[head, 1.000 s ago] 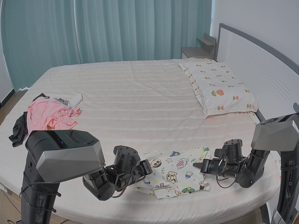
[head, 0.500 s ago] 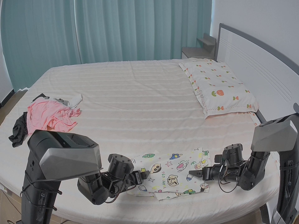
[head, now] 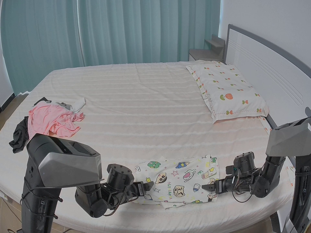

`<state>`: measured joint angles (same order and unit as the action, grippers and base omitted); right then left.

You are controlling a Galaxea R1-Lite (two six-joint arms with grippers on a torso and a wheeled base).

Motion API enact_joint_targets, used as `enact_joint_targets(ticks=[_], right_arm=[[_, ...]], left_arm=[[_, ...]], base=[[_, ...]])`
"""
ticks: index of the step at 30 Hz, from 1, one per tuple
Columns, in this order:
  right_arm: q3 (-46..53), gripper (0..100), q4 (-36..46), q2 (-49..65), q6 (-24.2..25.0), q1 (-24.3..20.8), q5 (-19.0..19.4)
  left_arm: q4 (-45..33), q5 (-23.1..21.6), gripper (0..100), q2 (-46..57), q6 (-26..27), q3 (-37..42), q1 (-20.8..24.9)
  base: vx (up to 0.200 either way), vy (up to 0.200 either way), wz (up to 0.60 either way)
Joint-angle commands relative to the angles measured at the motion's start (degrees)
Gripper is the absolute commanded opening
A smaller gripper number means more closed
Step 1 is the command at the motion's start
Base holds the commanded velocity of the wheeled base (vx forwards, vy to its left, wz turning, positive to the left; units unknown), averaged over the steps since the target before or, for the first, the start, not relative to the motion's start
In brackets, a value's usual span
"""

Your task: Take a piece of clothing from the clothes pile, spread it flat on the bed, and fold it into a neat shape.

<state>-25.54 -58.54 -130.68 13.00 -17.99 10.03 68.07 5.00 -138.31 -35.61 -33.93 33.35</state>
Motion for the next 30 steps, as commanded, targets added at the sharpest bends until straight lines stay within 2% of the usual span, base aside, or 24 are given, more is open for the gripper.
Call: enact_joint_targets(ticks=[1, 7, 10, 13, 17, 21, 26, 30], right_arm=[[1.7, 100, 0.2, 10.4, -0.3, 2.1, 0.3], [-3.2, 100, -3.2, 11.2, 5.9, -1.2, 0.2], [-8.1, 100, -4.5, 7.3, 15.9, -5.0, 0.0], [-13.0, 100, -4.4, 1.2, 20.6, -7.0, -0.2], [-17.7, 100, -4.2, -6.9, 21.3, -7.0, -0.3], [-18.5, 100, -3.8, -8.4, 21.4, -5.9, -1.2], [-18.4, 100, -4.6, -8.2, 21.8, -2.7, -2.6], [-17.1, 100, -7.8, -5.9, 24.4, -2.5, -4.9]], left_arm=[[3.7, 0.2, 100, 5.6, -7.6, 1.0, -0.7], [3.9, 1.5, 100, 8.4, -10.9, 2.2, -3.0], [3.9, 3.2, 100, 9.3, -15.3, 3.0, -5.0], [4.2, 3.0, 100, 10.3, -18.1, 4.4, -7.7], [5.4, 0.6, 100, 10.1, -19.2, 5.4, -10.3], [5.4, -0.9, 100, 9.8, -19.2, 4.8, -10.8], [5.3, -8.9, 100, 6.0, -19.2, 4.1, -10.2], [5.4, -9.0, 100, 3.1, -18.8, 1.5, -8.8]], base=[[0.000, 0.000, 0.00], [0.000, 0.000, 0.00], [0.000, 0.000, 0.00], [0.000, 0.000, 0.00], [0.000, 0.000, 0.00], [0.000, 0.000, 0.00], [0.000, 0.000, 0.00], [0.000, 0.000, 0.00]])
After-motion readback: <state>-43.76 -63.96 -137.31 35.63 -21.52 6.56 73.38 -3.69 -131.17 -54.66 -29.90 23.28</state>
